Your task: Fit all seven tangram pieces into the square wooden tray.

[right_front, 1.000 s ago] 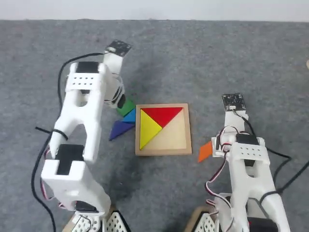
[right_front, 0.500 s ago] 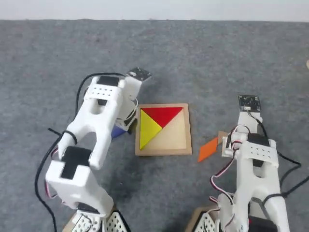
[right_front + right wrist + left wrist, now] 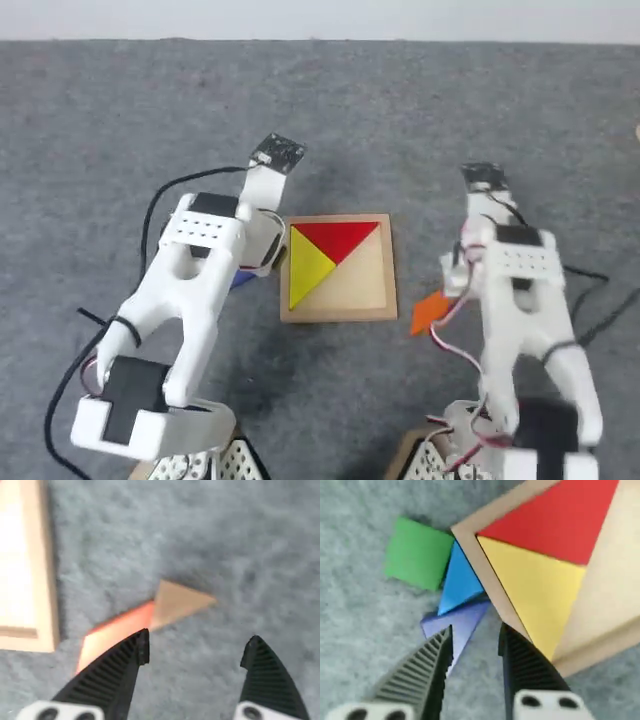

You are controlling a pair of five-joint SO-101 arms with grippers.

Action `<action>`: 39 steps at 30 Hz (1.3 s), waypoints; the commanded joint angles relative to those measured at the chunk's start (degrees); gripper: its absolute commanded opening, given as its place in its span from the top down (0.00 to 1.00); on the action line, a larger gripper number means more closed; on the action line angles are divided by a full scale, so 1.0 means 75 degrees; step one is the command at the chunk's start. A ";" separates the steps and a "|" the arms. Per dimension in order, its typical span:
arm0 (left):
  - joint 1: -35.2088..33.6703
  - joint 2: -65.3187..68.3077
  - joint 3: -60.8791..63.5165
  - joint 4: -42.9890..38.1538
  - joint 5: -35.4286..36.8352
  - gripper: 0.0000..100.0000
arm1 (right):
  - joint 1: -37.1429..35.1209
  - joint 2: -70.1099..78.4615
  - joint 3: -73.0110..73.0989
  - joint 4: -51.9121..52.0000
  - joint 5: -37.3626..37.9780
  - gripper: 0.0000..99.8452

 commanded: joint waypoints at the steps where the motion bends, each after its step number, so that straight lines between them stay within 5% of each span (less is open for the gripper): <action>1: -0.0211 -0.0305 -0.0064 -0.0352 0.0082 0.85 | -0.0440 0.0604 -0.0949 0.0064 -0.0762 0.70; 12: -0.0246 -0.0305 -0.0041 -0.0363 0.0082 0.85 | -0.0311 0.2678 -0.2157 -0.0076 -0.2872 0.70; 20: -0.0141 -0.0363 -0.0006 -0.0188 0.0023 0.86 | -0.0135 0.2514 -0.2133 0.0275 -0.2122 0.70; 27: 0.1407 -0.1008 0.0627 0.0047 -0.0621 0.86 | 0.0334 0.0217 -0.0410 -0.0287 -0.1899 0.70; 32: 0.0738 -0.1184 0.0721 -0.0352 -0.0586 0.86 | -0.0791 -0.1037 0.0363 -0.0299 -0.1606 0.70; 39: -0.0492 -0.1172 0.0580 -0.0821 -0.0047 0.86 | -0.2256 -0.0322 0.0457 -0.0135 -0.0961 0.70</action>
